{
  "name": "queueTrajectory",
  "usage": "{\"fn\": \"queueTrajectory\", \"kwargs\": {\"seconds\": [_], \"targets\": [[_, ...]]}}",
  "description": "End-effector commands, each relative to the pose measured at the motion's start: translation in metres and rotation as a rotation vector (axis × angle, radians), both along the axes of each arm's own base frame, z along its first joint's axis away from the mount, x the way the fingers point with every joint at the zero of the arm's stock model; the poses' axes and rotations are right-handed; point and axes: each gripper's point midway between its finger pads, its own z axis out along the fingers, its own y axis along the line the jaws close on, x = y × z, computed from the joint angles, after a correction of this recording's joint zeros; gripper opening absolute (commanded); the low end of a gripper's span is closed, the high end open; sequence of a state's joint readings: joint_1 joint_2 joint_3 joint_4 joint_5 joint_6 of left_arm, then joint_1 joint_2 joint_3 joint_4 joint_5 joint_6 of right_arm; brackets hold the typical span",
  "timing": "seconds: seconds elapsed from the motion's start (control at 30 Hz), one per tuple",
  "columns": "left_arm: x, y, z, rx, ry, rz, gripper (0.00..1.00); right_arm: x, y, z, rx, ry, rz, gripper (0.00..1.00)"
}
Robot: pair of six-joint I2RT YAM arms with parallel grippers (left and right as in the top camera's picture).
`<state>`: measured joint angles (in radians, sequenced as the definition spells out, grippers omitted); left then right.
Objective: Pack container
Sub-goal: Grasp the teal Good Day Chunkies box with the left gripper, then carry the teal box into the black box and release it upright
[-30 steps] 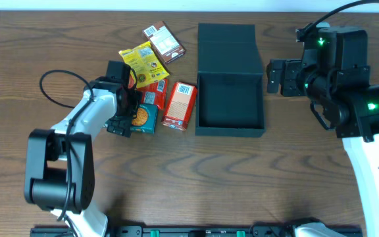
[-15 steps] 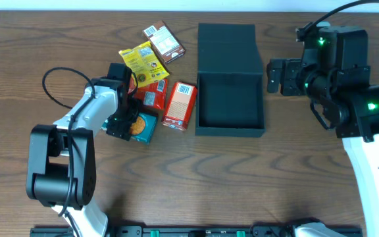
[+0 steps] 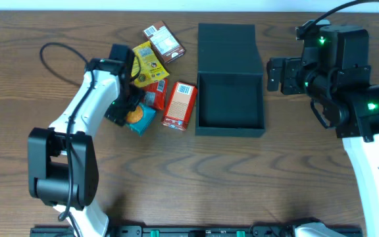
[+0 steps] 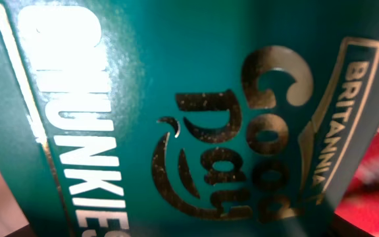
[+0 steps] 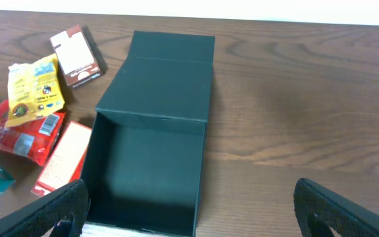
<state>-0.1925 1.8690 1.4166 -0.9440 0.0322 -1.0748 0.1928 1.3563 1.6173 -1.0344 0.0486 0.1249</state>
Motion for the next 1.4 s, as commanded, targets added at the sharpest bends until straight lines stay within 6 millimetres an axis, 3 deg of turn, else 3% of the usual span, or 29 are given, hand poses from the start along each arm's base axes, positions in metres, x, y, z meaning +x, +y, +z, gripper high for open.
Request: {"fn": "queueTrajectory", "kwargs": {"seconds": [0.0, 0.17, 0.3, 0.4, 0.5, 0.67, 0.93, 1.3, 1.37], "targets": [[0.023, -0.021, 0.037, 0.073, -0.129, -0.211, 0.71, -0.001, -0.008, 0.008, -0.007, -0.023, -0.014, 0.99], [0.047, -0.087, 0.08, 0.095, -0.308, -0.503, 0.72, 0.0, -0.019, 0.007, -0.007, -0.022, -0.046, 0.99], [0.05, -0.149, 0.109, 0.075, -0.448, -0.69, 0.76, -0.001, -0.03, 0.005, -0.009, -0.011, -0.076, 0.99], [0.045, -0.183, 0.119, 0.057, -0.514, -0.783, 0.75, -0.002, -0.038, 0.003, -0.012, 0.003, -0.098, 0.99], [0.038, -0.21, 0.116, 0.013, -0.532, -0.851, 0.76, -0.005, -0.052, 0.0, -0.013, 0.022, -0.136, 0.99], [0.028, -0.235, 0.092, -0.004, -0.493, -0.956, 0.76, -0.012, -0.079, -0.001, -0.013, 0.038, -0.216, 0.99], [0.01, -0.272, 0.059, 0.007, -0.427, -1.081, 0.76, -0.031, -0.121, 0.013, 0.029, -0.001, -0.364, 0.99], [0.0, -0.268, 0.024, 0.026, -0.314, -1.075, 0.78, -0.047, -0.127, 0.012, 0.04, 0.023, -0.391, 0.99], [-0.002, -0.266, 0.016, 0.031, -0.286, -1.075, 0.89, -0.048, -0.127, 0.011, 0.039, 0.027, -0.391, 0.99]]}}
